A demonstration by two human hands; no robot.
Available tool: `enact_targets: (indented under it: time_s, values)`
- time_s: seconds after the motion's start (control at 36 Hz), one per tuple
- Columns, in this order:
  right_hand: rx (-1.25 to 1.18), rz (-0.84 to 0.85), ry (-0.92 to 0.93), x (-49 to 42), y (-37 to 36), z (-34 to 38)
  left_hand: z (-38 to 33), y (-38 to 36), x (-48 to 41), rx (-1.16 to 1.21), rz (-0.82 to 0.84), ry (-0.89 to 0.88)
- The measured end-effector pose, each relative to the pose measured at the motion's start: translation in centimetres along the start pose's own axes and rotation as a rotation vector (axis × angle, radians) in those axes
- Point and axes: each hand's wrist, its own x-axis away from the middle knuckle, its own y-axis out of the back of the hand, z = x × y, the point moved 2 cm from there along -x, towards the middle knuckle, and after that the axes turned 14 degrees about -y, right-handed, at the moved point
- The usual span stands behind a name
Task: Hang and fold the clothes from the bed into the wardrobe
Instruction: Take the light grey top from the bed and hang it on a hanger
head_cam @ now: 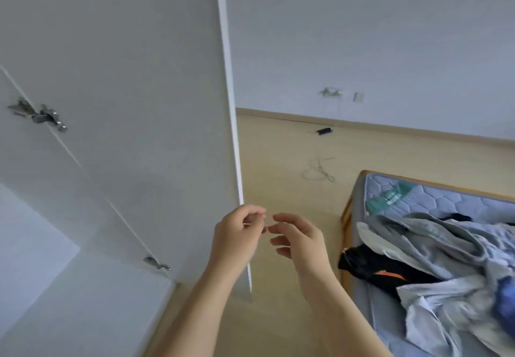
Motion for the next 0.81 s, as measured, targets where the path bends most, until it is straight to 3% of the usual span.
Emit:
enact_targets:
  time_s: [0.36, 0.81]
  values:
    - [-0.239, -0.378, -0.072, -4.5, 15.7, 0.4, -1.6, -15.9, -5.2, 0.016, 0.336, -0.027]
    - [-0.347, -0.567, -0.241, -8.5, 33.0, -0.5, -4.0, -35.8, -8.1, -0.104, 0.673, -0.041]
